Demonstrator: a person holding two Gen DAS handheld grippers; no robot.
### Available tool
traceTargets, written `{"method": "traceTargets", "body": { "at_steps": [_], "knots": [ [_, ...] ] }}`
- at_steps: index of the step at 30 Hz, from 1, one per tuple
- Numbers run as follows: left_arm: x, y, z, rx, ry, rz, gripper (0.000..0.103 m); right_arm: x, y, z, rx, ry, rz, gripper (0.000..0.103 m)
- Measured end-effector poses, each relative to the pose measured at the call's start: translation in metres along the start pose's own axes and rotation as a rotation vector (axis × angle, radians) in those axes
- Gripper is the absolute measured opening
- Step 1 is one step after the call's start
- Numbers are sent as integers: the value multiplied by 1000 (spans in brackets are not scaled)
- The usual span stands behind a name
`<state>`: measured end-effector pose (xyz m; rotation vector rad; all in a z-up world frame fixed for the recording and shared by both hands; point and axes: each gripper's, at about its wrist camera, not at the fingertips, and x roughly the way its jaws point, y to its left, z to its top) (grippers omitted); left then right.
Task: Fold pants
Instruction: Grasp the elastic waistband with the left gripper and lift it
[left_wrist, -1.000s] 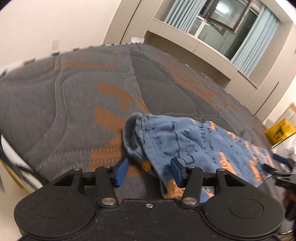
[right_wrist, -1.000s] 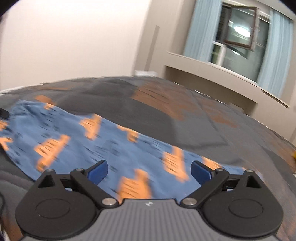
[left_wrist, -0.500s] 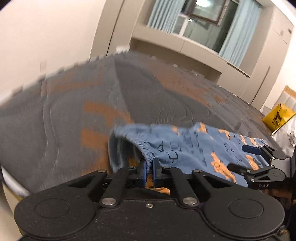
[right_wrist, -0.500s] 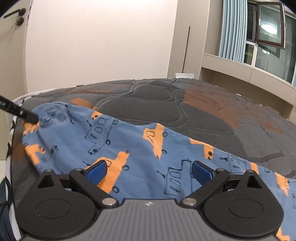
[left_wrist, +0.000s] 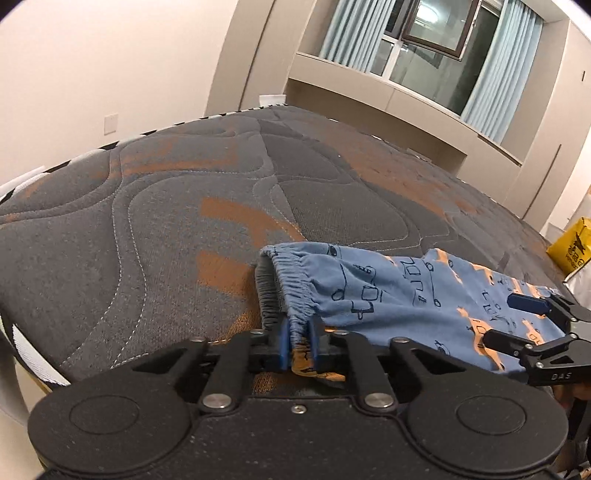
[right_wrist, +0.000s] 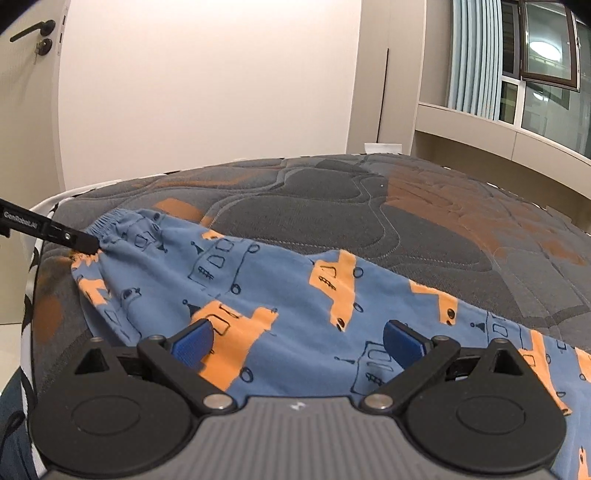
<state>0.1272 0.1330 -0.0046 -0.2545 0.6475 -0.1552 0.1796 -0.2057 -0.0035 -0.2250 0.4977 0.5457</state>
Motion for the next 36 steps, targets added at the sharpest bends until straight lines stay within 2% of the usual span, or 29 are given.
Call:
{"method": "traceTargets", "body": {
  "at_steps": [1,3,6,16,17,20,23,28,30,31,32,35,36],
  "knots": [
    [0,-1,0,0,-4,7,23,0,0,0,-2,-1,0,101],
    [-2,-1,-1,-4,-1,10,37,1,1,0,-2,7,-4,101],
    [-4,2,-2,-17,-2,25,52,4,1,0,3,19,-7,101],
    [7,6,1,-24,15,56,67,4,0,-2,20,18,-3,103],
    [10,6,2,-25,18,56,71,4,0,-2,21,15,-3,103],
    [15,9,9,-39,9,48,78,4,0,-3,27,12,-6,103],
    [20,16,13,-86,21,34,79,3,0,-4,34,6,-11,103],
    [19,13,11,-99,38,24,70,1,-1,-5,45,-4,-13,103],
    [22,7,8,-104,58,-10,53,1,-1,-5,46,-7,-14,103],
    [23,5,7,-107,62,-17,51,0,-1,-5,47,-11,-15,103],
    [24,1,6,-105,54,1,50,-1,0,-5,48,-15,-18,103],
    [22,0,6,-142,21,10,23,-5,-1,-5,62,-35,-27,103],
    [21,-2,6,-145,7,15,18,-9,-2,-6,73,-48,-32,103]
  ]
}}
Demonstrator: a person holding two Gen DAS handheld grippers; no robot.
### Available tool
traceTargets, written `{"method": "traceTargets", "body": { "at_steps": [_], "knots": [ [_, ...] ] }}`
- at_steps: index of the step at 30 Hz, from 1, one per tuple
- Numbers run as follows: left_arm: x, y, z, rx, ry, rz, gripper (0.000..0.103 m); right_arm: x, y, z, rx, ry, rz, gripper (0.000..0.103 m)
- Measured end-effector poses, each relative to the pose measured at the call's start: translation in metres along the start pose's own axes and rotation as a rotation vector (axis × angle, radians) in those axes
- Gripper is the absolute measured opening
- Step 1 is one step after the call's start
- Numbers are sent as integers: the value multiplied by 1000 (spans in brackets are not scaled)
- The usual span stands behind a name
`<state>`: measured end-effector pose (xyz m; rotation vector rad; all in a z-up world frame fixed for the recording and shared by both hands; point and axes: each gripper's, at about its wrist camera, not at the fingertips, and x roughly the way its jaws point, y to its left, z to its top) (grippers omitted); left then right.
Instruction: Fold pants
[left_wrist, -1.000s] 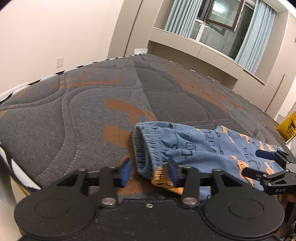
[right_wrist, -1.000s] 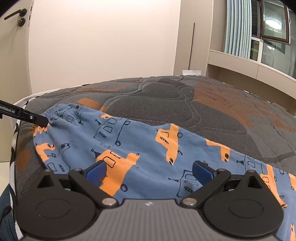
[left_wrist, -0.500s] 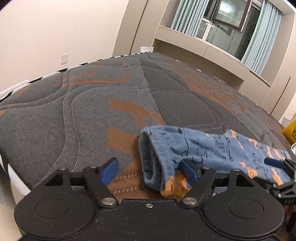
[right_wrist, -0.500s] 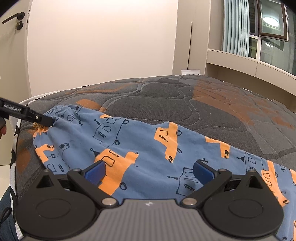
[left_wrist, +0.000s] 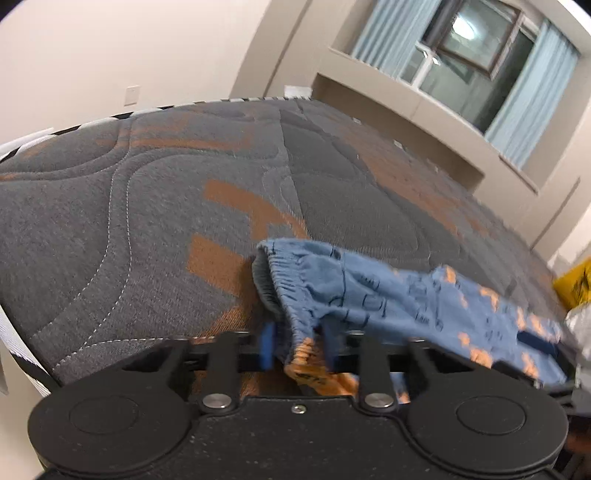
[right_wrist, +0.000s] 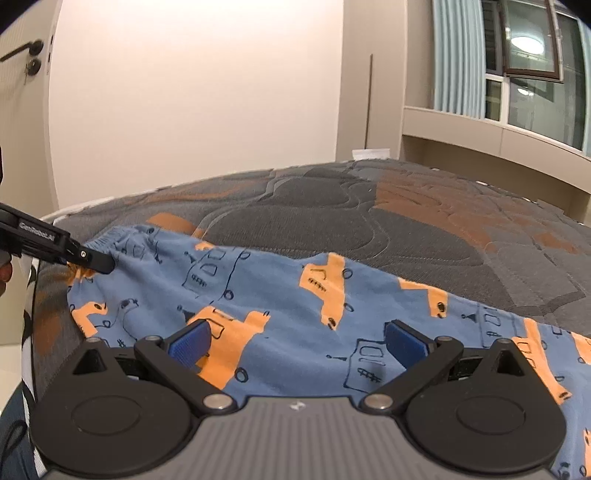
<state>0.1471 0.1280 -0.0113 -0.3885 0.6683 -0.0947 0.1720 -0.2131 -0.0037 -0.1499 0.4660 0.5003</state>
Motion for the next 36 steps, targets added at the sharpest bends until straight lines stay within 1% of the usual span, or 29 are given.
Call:
{"method": "traceTargets", "body": {
  "at_steps": [2,5,9,11,14,17,18,20,22,23,24,25,27,28,29,30,32,34,36],
  "knots": [
    [-4,-6,0,34,-27,12,16,-6,-2,-1,23,-13,-5,103],
    [-15,-11,-2,75,-84,14,15,-14,-5,-5,49,-3,-29,103],
    [-31,9,7,27,-131,-4,14,-22,-5,-10,61,15,-55,103],
    [-36,20,11,24,-145,20,14,-24,-3,-11,56,21,-59,103],
    [-48,42,21,-4,-190,63,14,-25,1,-10,58,28,-47,103],
    [-57,62,31,-11,-219,125,12,-24,7,-8,55,33,-28,103],
    [-57,68,34,-19,-221,137,5,-24,9,-8,48,33,-26,103],
    [-53,79,41,-34,-215,155,5,-22,10,-8,34,42,-33,103],
    [-46,86,44,-33,-172,137,5,-19,8,-9,23,60,-36,103],
    [-44,86,43,-37,-167,138,6,-20,4,-10,17,69,-36,103],
    [-42,82,40,-24,-159,139,8,-21,-2,-11,11,79,-39,103],
    [-41,79,38,-6,-155,144,8,-23,-10,-13,3,89,-44,103],
    [-44,68,33,28,-172,169,24,-24,-33,-17,10,129,-73,103],
    [-47,64,30,40,-177,175,30,-25,-45,-20,30,149,-104,103],
    [-50,59,27,44,-180,183,43,-29,-59,-24,54,158,-131,103],
    [-52,56,24,43,-186,193,58,-35,-71,-28,75,163,-149,103],
    [-62,47,19,47,-213,236,70,-50,-91,-35,94,154,-204,103],
    [-72,33,14,74,-245,273,75,-64,-106,-42,86,141,-283,103],
    [-80,14,12,116,-283,279,86,-74,-121,-49,86,155,-355,103]
  ]
}}
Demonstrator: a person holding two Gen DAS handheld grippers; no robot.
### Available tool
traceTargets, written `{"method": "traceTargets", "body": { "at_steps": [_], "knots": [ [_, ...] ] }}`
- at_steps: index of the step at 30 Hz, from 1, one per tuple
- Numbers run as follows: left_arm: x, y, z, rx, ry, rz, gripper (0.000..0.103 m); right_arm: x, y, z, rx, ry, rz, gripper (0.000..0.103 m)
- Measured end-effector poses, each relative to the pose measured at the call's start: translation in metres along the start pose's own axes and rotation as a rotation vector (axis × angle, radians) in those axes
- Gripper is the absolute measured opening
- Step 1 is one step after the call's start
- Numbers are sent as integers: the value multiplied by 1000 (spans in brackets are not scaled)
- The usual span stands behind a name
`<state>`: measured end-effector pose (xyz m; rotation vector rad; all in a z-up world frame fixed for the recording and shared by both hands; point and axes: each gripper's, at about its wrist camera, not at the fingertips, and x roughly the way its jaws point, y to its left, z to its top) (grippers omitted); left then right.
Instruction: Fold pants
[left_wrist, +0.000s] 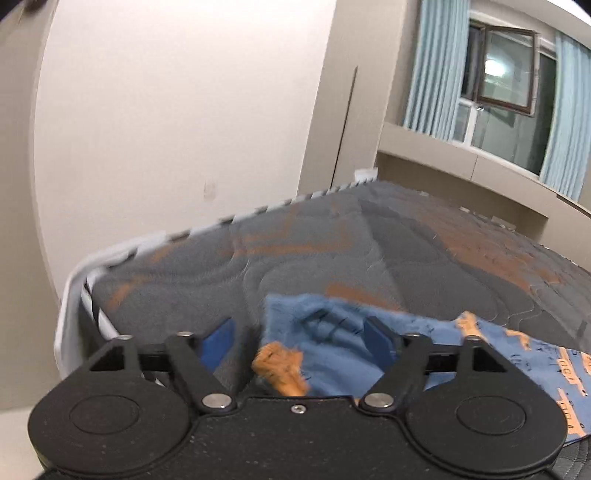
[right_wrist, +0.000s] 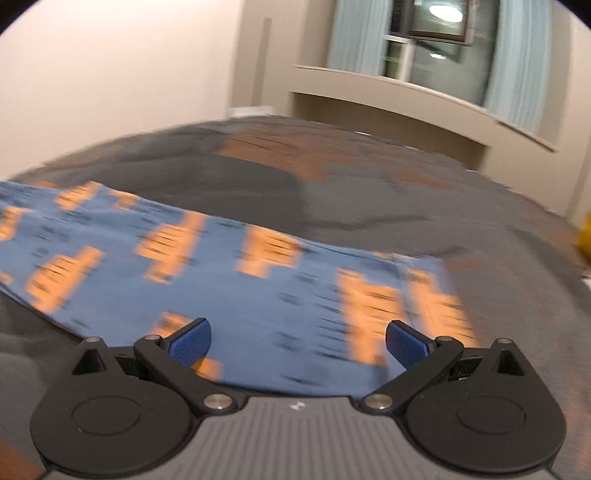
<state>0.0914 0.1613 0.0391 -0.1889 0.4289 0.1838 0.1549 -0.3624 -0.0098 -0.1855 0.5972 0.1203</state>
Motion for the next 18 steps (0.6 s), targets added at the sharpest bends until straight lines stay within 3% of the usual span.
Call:
{"method": "traceTargets", "body": {
  "at_steps": [4,6,9,14,18],
  "knots": [
    [-10,-49,5,97,-16,-107,94,-5,-38,-11,73,19,-24,103],
    [-7,-83,4,149,1,-193,100,-12,-46,-14,70,-3,-89,103],
    [4,-142,-4,229,51,-317,102,-22,-61,-22,102,-38,-154,103],
    [22,-235,-20,365,160,-495,102,-43,-95,-41,269,-83,-89,103],
    [35,-296,-28,429,186,-555,102,-49,-123,-48,412,-89,17,103]
  ]
}}
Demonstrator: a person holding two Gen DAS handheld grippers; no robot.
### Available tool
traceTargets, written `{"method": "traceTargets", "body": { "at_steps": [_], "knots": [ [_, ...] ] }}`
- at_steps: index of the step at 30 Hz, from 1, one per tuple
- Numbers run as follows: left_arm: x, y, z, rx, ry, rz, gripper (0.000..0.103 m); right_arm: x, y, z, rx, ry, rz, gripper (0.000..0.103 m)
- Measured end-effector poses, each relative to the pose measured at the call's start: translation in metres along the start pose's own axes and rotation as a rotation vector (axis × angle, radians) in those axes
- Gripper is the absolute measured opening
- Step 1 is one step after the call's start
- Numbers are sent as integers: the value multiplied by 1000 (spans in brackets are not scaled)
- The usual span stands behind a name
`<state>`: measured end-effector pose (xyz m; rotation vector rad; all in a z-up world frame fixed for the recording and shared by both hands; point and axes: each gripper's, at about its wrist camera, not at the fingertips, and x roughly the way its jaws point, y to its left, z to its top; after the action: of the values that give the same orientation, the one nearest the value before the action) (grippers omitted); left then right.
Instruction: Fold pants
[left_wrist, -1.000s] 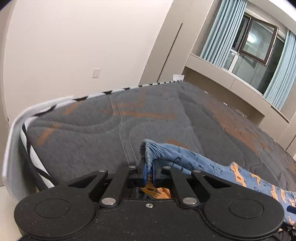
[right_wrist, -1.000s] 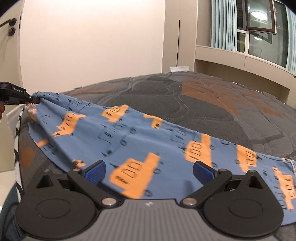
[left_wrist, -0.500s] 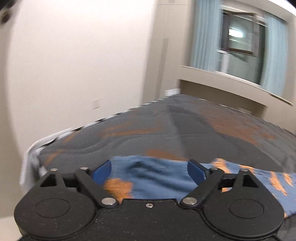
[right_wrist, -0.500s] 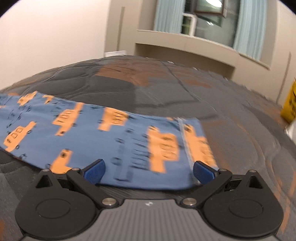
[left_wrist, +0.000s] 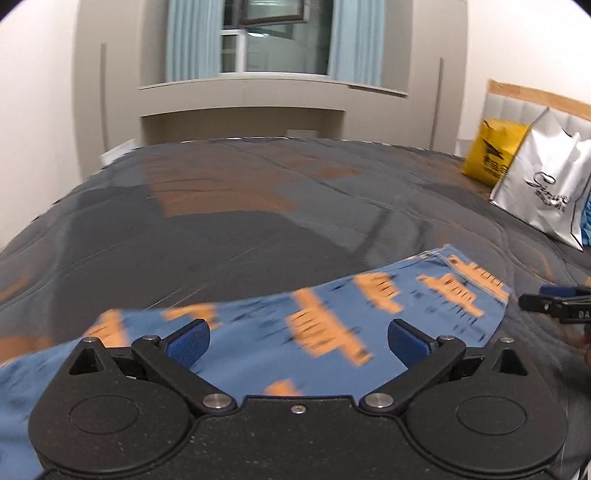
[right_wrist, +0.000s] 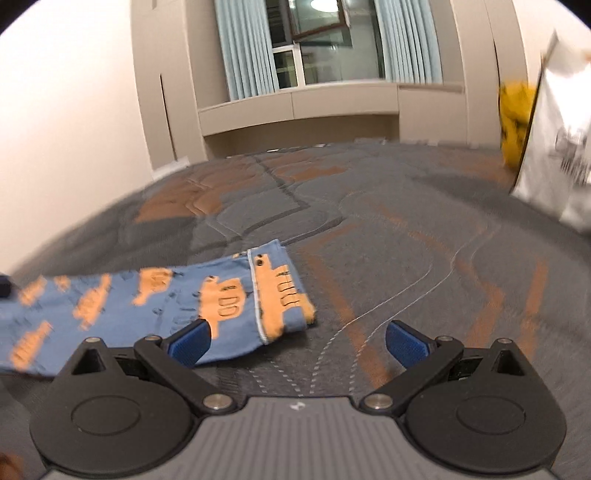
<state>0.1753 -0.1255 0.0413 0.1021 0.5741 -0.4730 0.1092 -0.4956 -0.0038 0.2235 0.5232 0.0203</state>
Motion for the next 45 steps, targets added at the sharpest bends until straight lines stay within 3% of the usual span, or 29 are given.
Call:
{"method": "traceTargets", "body": {
  "at_steps": [4,7,9,13,17,21,29,33,38,42,45],
  "knots": [
    [41,-27,24,9,28,-37,102,15,-17,2,100,68,124,101],
    [73,-42,35,26,65,-54,102,27,-18,5,115,97,162,87],
    [94,-53,40,54,92,-60,102,33,-18,9,119,102,173,74],
    [134,-64,42,87,125,-37,102,41,-19,12,142,98,160,64],
    [163,-60,40,36,161,-5,102,46,-29,13,223,80,143,45],
    [168,-57,37,29,161,7,102,45,-27,13,217,61,98,26],
    [151,-54,47,-11,132,-26,102,39,-5,15,117,14,51,18],
    [136,-49,53,-73,122,-88,102,32,15,17,13,-29,19,17],
    [122,-31,55,-280,135,-307,99,19,55,16,-186,-81,9,16],
    [125,-28,46,-376,195,-451,96,14,111,5,-448,-118,-15,16],
    [128,-27,36,-430,229,-511,94,15,149,-11,-646,-126,-37,16]
  ]
}}
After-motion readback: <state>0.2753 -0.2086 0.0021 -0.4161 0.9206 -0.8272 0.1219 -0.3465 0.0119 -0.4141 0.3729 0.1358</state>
